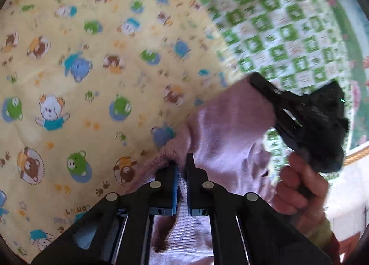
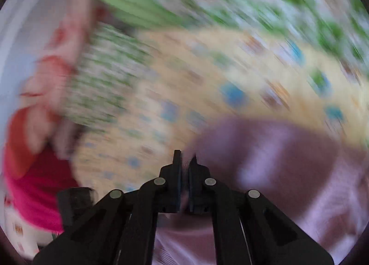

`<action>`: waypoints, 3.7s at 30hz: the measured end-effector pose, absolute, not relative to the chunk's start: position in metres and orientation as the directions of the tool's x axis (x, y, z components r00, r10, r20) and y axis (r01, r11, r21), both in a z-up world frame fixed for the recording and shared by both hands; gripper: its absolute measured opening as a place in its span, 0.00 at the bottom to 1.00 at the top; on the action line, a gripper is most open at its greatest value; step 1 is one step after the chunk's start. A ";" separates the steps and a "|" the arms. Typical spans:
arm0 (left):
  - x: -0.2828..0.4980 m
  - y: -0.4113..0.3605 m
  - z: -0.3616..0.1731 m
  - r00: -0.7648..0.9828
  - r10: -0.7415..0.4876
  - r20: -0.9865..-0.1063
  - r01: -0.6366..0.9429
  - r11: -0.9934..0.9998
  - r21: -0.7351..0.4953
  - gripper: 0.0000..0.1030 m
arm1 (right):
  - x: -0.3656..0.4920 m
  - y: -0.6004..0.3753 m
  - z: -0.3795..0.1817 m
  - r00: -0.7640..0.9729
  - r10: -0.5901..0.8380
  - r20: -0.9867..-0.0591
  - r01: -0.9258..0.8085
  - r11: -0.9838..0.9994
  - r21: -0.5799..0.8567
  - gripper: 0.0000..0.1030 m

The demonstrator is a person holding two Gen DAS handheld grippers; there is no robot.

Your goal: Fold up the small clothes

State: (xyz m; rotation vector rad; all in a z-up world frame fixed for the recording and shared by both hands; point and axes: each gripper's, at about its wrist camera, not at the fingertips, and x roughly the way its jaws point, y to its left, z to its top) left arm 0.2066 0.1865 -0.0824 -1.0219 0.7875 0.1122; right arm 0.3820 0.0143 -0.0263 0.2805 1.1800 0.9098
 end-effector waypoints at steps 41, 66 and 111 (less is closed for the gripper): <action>0.216 0.104 -0.105 0.398 -0.376 -0.837 -0.298 0.810 -0.506 0.07 | 0.197 -0.053 -0.064 0.292 0.350 -0.890 -0.527 0.836 0.156 0.04; 0.198 0.159 -0.092 0.529 -0.423 -0.735 -0.370 0.665 -0.649 0.18 | 0.170 -0.141 -0.034 0.300 0.536 -0.790 -0.208 0.844 0.494 0.06; 0.475 0.052 -0.058 0.251 -0.173 -0.952 0.352 0.933 -0.077 0.65 | 0.357 -0.282 -0.067 0.262 0.179 -0.948 -0.384 0.921 0.068 0.53</action>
